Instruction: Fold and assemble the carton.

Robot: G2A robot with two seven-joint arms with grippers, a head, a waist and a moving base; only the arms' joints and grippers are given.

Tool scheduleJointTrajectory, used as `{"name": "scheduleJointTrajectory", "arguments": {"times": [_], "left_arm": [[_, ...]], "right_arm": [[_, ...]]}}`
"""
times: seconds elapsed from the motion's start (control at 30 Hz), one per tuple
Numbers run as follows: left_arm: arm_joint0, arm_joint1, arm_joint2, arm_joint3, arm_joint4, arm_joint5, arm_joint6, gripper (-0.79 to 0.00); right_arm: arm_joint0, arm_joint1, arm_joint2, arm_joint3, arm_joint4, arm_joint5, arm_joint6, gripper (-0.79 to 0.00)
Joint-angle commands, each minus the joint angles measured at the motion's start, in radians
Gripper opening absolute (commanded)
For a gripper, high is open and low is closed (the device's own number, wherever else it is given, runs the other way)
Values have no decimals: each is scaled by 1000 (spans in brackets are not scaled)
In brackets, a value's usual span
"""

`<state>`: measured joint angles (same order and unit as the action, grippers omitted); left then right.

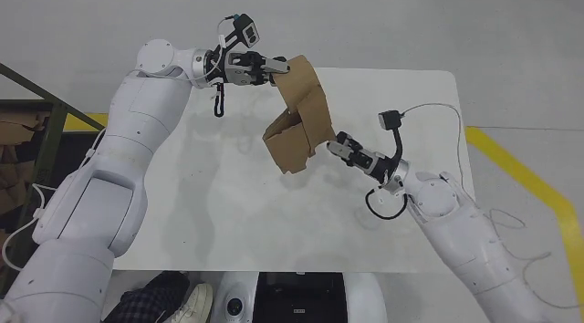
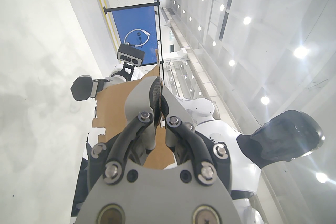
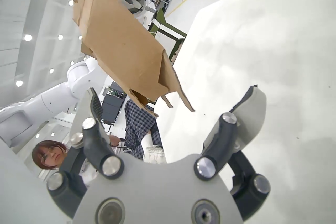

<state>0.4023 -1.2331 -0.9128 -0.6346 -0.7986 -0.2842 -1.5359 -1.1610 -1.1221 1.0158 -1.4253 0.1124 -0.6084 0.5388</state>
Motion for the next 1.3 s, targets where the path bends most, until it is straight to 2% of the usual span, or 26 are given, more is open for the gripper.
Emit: {"name": "scheduleJointTrajectory", "arguments": {"times": [0.0,0.23,0.57,0.93,1.23,1.27], "left_arm": [[0,0,0,0,0,0,0,-785],[0,0,0,0,0,0,0,-785],[0,0,0,0,0,0,0,-785],[0,0,0,0,0,0,0,-785],[0,0,0,0,0,0,0,-785],[0,0,0,0,0,0,0,-785]], "right_arm": [[13,-8,-16,16,17,0,-12,0],[45,-37,-75,65,96,-37,-26,0],[69,-62,-110,104,176,-152,2,0],[49,-53,-51,115,253,-207,66,0],[31,-39,-5,89,331,-238,177,0],[29,-38,0,87,337,-239,185,-43]]}}
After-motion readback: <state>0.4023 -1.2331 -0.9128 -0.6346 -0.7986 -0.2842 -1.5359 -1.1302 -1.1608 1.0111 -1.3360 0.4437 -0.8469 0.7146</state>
